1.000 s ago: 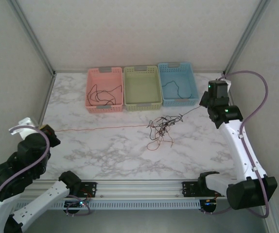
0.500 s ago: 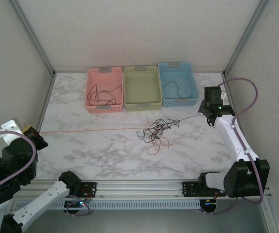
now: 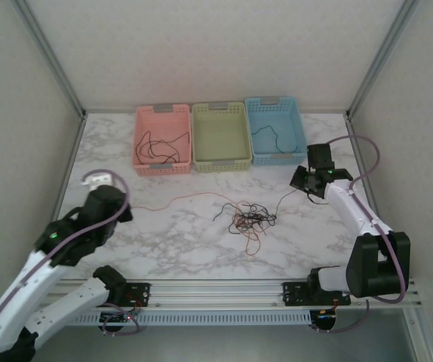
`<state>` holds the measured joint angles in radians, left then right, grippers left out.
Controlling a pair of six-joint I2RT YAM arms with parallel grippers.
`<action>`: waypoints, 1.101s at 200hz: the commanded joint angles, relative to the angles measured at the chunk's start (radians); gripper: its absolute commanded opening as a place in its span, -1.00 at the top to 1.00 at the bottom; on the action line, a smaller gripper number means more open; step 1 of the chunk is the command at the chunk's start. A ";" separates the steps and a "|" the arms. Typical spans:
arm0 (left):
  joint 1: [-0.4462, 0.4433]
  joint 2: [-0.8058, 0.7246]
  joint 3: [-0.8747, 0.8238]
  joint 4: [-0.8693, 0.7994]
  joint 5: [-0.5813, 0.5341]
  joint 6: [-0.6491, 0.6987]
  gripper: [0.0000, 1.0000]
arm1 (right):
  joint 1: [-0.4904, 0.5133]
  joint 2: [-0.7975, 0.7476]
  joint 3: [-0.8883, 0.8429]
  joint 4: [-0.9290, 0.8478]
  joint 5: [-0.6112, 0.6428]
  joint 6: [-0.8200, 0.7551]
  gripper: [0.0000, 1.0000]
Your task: Untangle the cables
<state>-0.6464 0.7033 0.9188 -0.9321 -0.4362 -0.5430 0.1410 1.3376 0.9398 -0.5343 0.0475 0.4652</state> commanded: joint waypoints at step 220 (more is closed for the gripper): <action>-0.122 0.478 -0.094 0.532 0.491 0.018 -0.38 | 0.016 0.004 -0.056 0.013 -0.043 -0.007 1.00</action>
<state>-0.6994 1.0817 0.7589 -0.5056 -0.0254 -0.5671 0.1551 1.3380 0.8936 -0.5194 0.0216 0.4610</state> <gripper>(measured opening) 0.691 0.054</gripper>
